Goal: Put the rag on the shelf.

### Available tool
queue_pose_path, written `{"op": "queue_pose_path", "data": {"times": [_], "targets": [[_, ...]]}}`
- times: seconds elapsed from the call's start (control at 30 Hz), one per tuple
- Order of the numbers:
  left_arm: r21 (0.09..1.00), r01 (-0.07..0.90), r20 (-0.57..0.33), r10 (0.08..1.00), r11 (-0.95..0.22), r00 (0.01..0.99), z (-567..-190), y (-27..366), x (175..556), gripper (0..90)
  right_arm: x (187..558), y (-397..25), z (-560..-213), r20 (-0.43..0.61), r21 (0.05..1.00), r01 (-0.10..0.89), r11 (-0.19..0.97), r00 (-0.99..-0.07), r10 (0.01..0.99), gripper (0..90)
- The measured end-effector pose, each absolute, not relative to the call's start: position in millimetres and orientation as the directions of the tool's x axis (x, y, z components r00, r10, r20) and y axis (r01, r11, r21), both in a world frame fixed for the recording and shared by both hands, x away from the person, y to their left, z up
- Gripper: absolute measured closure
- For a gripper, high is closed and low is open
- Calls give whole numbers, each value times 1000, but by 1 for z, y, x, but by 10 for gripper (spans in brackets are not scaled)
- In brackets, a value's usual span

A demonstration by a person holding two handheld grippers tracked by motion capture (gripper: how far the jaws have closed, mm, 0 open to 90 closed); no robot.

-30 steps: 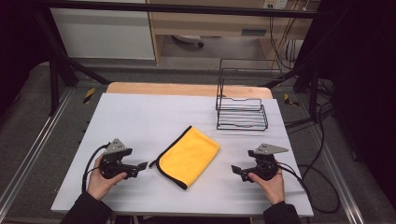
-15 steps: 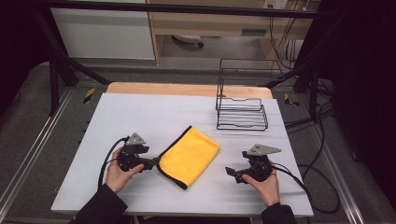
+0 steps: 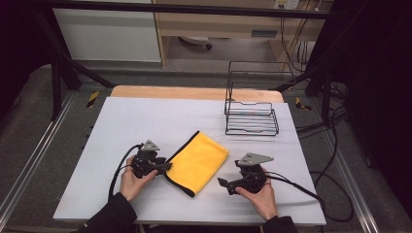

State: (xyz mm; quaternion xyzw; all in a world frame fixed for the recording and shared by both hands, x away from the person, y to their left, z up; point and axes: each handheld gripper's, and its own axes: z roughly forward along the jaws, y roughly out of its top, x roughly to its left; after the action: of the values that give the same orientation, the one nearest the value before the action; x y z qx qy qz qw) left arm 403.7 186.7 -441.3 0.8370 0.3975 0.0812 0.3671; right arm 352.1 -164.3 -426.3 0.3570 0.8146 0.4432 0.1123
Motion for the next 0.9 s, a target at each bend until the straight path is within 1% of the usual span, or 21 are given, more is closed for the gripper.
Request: {"op": "queue_pose_path", "data": {"times": [0.1, 0.3, 0.37, 0.4, 0.53, 0.6, 0.67, 0.77, 0.8, 0.83, 0.9], "targets": [[676, 616, -171, 726, -406, 666, -443, 186, 404, 640, 348, -147, -427, 124, 800, 473, 368, -732, 670, 94], [672, 618, -161, 734, -408, 660, -445, 184, 403, 669, 340, -111, -430, 124, 782, 478, 400, -748, 652, 130], [671, 618, -160, 734, -410, 660, -445, 183, 402, 675, 338, -105, -432, 126, 781, 478, 403, -752, 647, 141], [671, 618, -156, 737, -409, 658, -445, 182, 401, 687, 336, -95, -434, 122, 776, 477, 414, -756, 643, 179], [668, 625, -161, 741, -405, 652, -446, 181, 400, 705, 334, -81, -439, 113, 768, 468, 437, -771, 627, 262], [667, 624, -158, 741, -407, 652, -445, 180, 400, 723, 332, -75, -442, 112, 770, 461, 441, -779, 617, 344], [664, 625, -153, 744, -411, 651, -445, 178, 399, 738, 331, -70, -444, 107, 767, 453, 455, -789, 605, 389], [659, 624, -143, 744, -420, 652, -444, 177, 399, 751, 329, -64, -446, 88, 761, 442, 475, -796, 599, 481], [657, 626, -144, 745, -420, 651, -444, 177, 399, 751, 329, -64, -446, 88, 761, 442, 475, -796, 599, 481], [657, 631, -149, 749, -413, 646, -444, 176, 399, 757, 329, -62, -449, 74, 753, 440, 490, -796, 601, 521], [655, 635, -156, 750, -409, 643, -444, 176, 399, 759, 327, -60, -451, 54, 751, 431, 500, -795, 604, 540]]}}
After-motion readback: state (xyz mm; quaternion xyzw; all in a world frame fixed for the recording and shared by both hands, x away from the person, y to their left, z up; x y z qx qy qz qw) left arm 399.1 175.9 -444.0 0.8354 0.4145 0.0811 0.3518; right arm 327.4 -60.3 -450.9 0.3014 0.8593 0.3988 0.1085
